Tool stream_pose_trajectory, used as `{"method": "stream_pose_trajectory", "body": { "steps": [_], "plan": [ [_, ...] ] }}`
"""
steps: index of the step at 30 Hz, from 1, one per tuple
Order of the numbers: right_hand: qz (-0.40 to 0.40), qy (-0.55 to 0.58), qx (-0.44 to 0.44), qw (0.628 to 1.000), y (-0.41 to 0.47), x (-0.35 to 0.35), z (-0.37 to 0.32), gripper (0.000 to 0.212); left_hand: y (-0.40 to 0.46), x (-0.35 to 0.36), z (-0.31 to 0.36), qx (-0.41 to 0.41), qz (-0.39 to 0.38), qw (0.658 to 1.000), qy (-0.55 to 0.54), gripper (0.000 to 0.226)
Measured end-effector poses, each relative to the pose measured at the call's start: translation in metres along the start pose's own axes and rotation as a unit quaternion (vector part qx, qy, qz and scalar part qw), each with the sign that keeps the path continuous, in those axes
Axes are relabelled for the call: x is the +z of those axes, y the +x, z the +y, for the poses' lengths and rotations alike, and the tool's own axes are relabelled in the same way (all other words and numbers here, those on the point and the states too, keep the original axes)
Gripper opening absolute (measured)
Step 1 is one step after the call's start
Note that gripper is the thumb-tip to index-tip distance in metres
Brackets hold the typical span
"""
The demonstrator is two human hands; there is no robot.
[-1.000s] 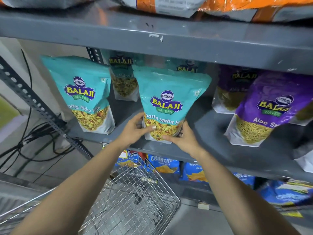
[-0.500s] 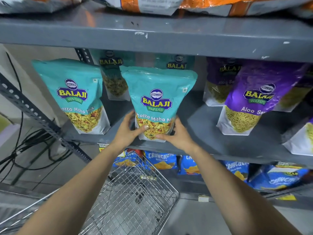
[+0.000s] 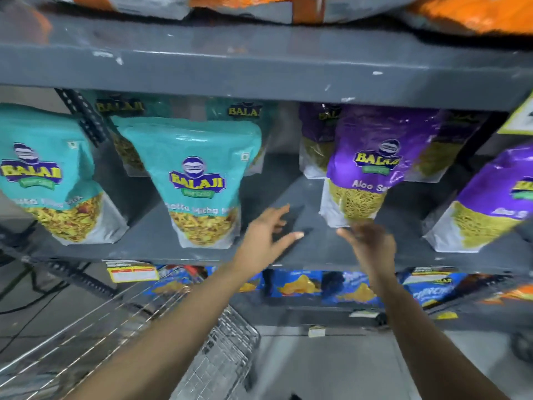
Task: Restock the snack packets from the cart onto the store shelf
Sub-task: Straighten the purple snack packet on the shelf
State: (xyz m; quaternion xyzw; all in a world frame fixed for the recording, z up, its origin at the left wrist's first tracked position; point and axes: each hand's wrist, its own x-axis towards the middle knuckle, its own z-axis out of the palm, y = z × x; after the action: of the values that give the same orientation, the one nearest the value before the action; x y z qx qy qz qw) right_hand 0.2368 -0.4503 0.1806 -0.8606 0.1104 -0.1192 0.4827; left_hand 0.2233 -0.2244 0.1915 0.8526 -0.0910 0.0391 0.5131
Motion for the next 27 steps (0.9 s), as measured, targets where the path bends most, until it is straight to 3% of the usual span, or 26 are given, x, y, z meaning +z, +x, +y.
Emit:
{"method": "stream_pose_trajectory", "body": {
  "steps": [2,3,5,6,9,15,27],
  "plan": [
    [0.071,0.009,0.016,0.997,0.025,-0.02,0.019,0.052,0.031,0.03,0.002,-0.06,-0.02,0.998,-0.012,0.082],
    [0.065,0.019,0.016,0.998,0.039,-0.026,0.027,0.07,0.044,0.043,0.003,-0.089,-0.033,0.995,-0.018,0.093],
    [-0.026,0.025,-0.023,0.999,0.067,-0.033,0.043,0.101,0.068,0.066,0.007,-0.113,-0.076,0.991,-0.015,0.103],
    [-0.077,0.028,-0.031,0.996,0.078,-0.035,0.049,0.105,0.077,0.075,0.01,-0.107,-0.099,0.989,-0.012,0.1],
    [-0.159,0.051,-0.017,0.986,0.091,-0.037,0.048,0.088,0.096,0.092,0.015,-0.108,-0.096,0.989,-0.017,0.088],
    [-0.139,0.027,-0.005,0.99,0.07,-0.044,0.051,0.063,0.075,0.091,0.009,-0.118,-0.045,0.992,-0.022,0.078],
    [-0.157,0.007,-0.011,0.988,0.033,-0.053,0.048,0.067,0.035,0.086,0.016,-0.121,-0.038,0.991,-0.042,0.074]
  ]
}}
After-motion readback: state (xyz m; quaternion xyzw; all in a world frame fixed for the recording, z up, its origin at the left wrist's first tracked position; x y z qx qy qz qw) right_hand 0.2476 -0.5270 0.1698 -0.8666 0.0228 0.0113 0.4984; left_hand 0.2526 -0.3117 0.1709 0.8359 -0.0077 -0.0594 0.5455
